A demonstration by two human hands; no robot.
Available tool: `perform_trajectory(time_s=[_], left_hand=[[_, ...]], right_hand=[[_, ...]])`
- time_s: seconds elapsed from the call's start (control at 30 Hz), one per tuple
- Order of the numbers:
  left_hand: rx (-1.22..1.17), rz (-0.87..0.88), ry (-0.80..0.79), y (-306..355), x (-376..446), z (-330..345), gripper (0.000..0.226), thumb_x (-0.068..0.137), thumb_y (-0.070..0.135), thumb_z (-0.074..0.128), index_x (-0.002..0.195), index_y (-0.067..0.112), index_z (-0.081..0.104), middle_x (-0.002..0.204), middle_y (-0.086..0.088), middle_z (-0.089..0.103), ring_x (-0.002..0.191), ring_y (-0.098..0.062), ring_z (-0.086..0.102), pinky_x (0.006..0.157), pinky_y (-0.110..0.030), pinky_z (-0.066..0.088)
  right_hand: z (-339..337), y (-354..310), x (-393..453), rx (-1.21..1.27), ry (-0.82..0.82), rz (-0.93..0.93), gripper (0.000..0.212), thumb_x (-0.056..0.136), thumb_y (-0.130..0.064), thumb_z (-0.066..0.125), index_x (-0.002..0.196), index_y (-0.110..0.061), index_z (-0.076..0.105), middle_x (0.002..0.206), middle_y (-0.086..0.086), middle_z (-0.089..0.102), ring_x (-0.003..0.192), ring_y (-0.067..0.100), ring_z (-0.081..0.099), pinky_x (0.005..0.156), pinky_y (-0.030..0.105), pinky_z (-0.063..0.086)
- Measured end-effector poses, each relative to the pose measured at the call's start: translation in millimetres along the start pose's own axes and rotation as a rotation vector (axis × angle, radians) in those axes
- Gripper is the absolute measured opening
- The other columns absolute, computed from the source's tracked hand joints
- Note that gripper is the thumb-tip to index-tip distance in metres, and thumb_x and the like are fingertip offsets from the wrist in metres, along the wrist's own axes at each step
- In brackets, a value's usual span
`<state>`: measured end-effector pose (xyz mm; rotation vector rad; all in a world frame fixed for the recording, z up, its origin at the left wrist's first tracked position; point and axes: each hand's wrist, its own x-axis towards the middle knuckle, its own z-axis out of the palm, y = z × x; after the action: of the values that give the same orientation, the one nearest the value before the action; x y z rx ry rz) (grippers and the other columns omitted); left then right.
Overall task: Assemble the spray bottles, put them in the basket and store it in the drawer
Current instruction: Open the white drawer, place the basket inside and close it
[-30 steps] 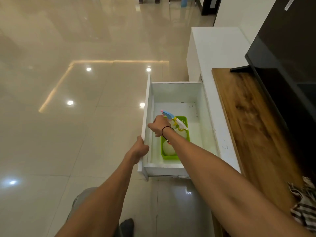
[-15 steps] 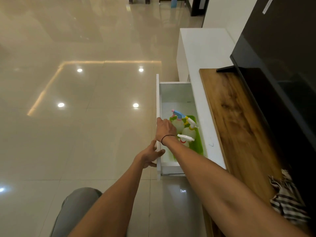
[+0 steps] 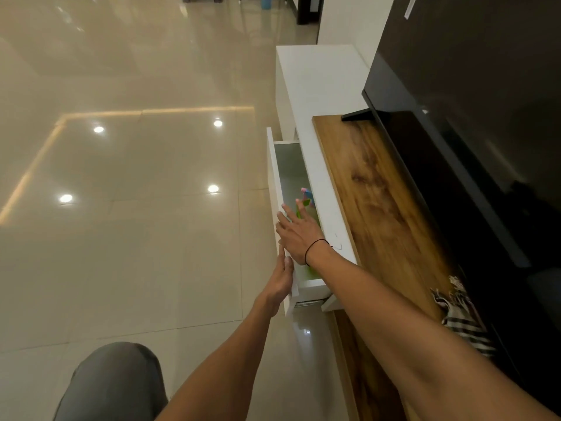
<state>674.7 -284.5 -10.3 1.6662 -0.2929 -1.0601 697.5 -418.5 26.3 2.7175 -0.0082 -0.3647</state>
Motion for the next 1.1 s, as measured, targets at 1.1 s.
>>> perform_trajectory(time_s=[1.1], left_hand=[[0.443, 0.043, -0.038, 53, 20, 13, 0.049, 0.11, 0.031, 0.045, 0.156, 0.012, 0.043, 0.131, -0.013, 0.069, 0.123, -0.033, 0.065, 0.105, -0.042, 0.052]], right_hand=[[-13, 44, -41, -0.106, -0.173, 0.163, 0.055, 0.106, -0.039, 0.042, 0.156, -0.016, 0.039, 0.165, 0.014, 0.037, 0.161, 0.038, 0.011, 0.123, 0.07, 0.004]])
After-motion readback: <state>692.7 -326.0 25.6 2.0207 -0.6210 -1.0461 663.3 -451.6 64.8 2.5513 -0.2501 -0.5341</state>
